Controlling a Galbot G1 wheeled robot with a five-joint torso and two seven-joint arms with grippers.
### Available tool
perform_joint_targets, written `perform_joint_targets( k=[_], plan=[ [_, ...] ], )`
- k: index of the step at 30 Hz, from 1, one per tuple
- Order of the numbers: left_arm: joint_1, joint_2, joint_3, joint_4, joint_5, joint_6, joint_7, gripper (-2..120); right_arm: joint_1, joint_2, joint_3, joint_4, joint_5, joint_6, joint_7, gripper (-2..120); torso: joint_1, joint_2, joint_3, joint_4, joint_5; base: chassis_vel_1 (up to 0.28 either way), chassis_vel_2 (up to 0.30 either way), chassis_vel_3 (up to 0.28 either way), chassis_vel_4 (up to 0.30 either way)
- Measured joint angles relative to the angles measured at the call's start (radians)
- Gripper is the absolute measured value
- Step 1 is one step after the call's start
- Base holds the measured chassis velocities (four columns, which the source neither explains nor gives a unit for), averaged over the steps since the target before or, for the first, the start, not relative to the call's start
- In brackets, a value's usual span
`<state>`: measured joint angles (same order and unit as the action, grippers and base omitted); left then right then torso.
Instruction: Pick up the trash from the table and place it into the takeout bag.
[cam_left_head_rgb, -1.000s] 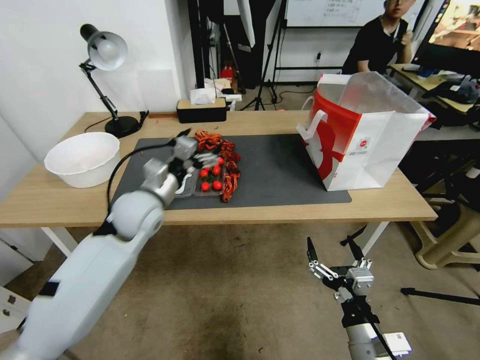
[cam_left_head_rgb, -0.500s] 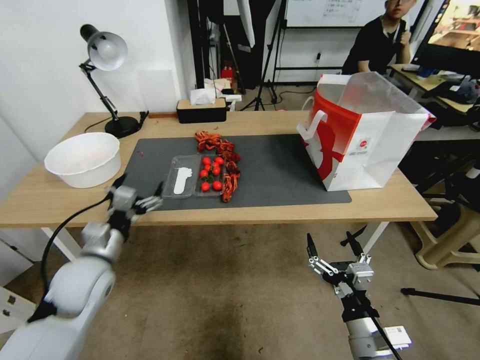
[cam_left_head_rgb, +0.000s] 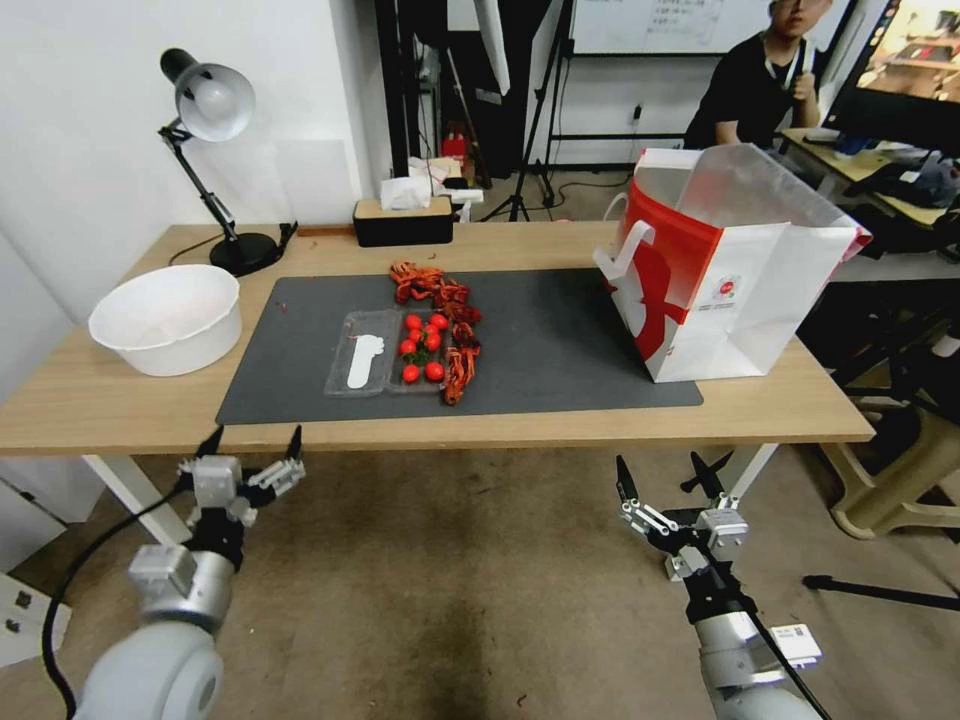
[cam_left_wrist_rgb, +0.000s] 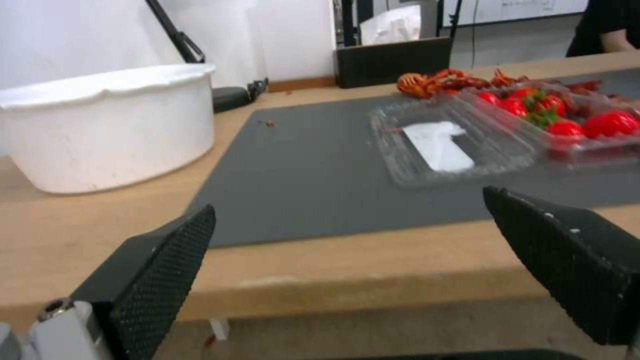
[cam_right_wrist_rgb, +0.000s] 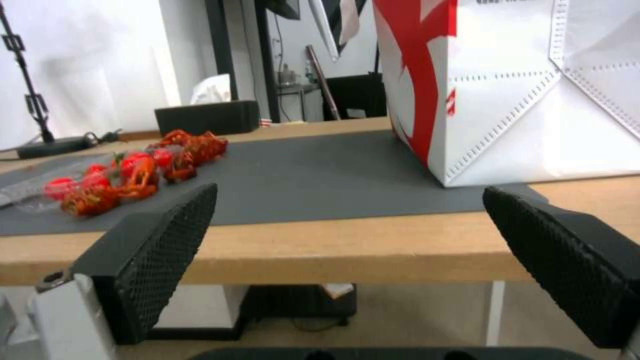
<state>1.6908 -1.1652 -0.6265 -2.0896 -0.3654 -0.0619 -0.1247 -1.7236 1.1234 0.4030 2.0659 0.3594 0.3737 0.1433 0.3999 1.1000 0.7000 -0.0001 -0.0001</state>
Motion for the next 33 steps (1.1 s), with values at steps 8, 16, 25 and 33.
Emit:
perform_joint_targets(
  k=[8,16,25,33],
  plan=[
    [0.017,-0.031,0.005,0.005,0.024,-0.040,0.021,100,0.032,-0.009,0.008,-0.011,0.023,0.014,-0.064,100,0.000,0.000,0.000,0.0001,0.0002,0.000,0.000,0.000,0.000],
    [0.019,-0.044,0.029,0.016,0.035,-0.053,0.033,100,0.044,-0.011,0.003,-0.013,0.020,-0.005,-0.068,100,0.000,0.000,0.000,0.0001,0.0002,0.000,0.000,0.000,0.000],
    [0.013,-0.044,0.040,0.022,0.034,-0.057,0.029,100,0.042,-0.009,0.002,-0.014,0.015,-0.019,-0.065,100,0.000,0.000,0.000,0.0000,0.0001,0.000,0.000,0.000,0.000],
    [0.012,-0.044,0.040,0.023,0.033,-0.057,0.028,100,0.042,-0.009,0.002,-0.014,0.014,-0.019,-0.064,100,0.000,0.000,0.000,0.0001,0.0001,0.000,0.000,0.000,0.000]
  ],
)
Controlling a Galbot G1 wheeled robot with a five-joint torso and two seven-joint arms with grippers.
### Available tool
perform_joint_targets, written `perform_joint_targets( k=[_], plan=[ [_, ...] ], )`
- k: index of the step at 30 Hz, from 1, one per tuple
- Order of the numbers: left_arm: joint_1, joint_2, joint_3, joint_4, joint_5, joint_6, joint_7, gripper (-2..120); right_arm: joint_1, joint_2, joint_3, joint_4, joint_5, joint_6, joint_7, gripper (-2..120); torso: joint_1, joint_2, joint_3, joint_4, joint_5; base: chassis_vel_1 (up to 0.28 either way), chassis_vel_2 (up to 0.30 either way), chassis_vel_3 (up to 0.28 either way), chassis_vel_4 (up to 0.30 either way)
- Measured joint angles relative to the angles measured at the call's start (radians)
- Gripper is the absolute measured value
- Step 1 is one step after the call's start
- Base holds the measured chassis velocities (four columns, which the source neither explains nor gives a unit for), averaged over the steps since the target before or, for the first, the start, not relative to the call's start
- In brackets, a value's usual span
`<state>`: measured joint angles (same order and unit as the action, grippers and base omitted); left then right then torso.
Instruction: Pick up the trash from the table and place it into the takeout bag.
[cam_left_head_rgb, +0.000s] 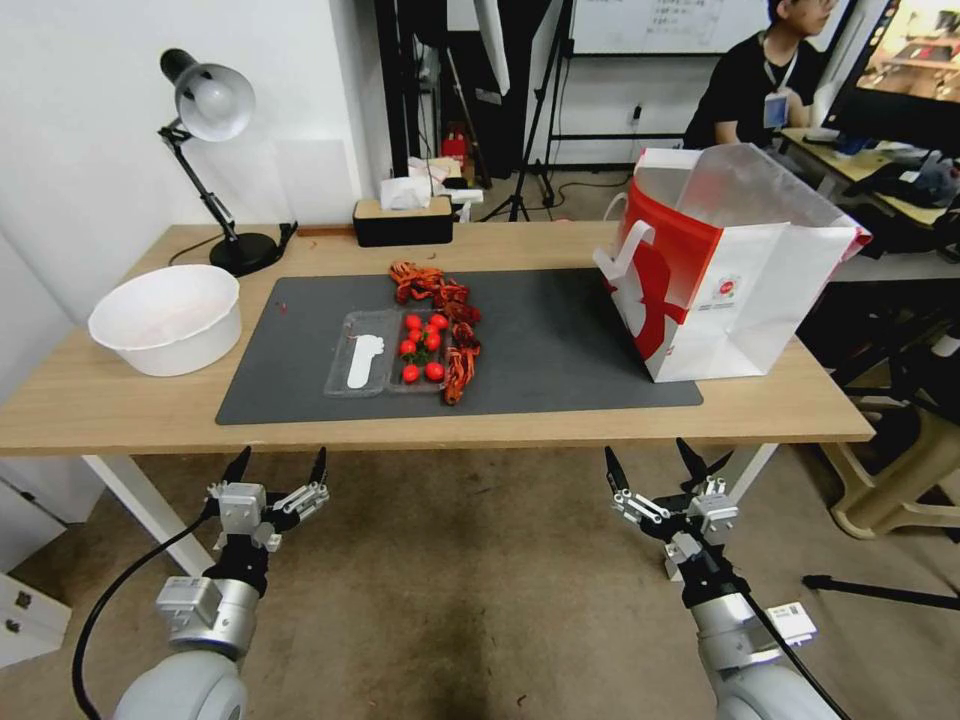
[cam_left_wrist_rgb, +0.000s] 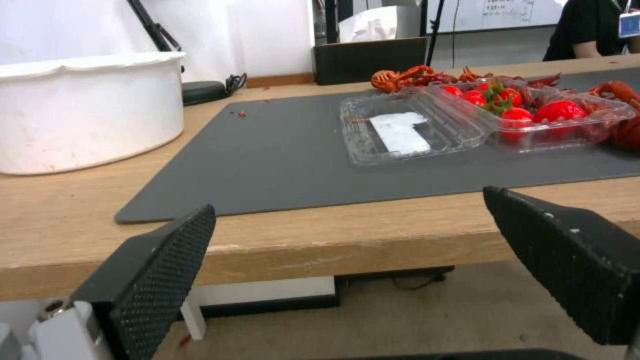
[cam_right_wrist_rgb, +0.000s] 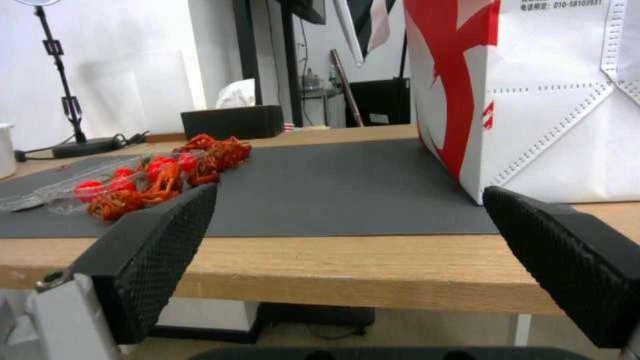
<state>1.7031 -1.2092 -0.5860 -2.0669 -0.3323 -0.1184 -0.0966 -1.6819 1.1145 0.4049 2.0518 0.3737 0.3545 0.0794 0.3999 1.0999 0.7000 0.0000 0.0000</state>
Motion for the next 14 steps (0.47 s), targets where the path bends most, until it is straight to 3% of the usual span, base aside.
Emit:
perform_joint_targets(
  k=[14],
  plan=[
    [0.000,0.001,0.000,0.000,-0.001,0.000,0.000,100,-0.001,0.000,0.000,0.000,-0.001,0.000,0.001,100,0.000,0.000,0.000,0.0000,0.0000,0.000,0.000,0.000,0.000]
  ],
)
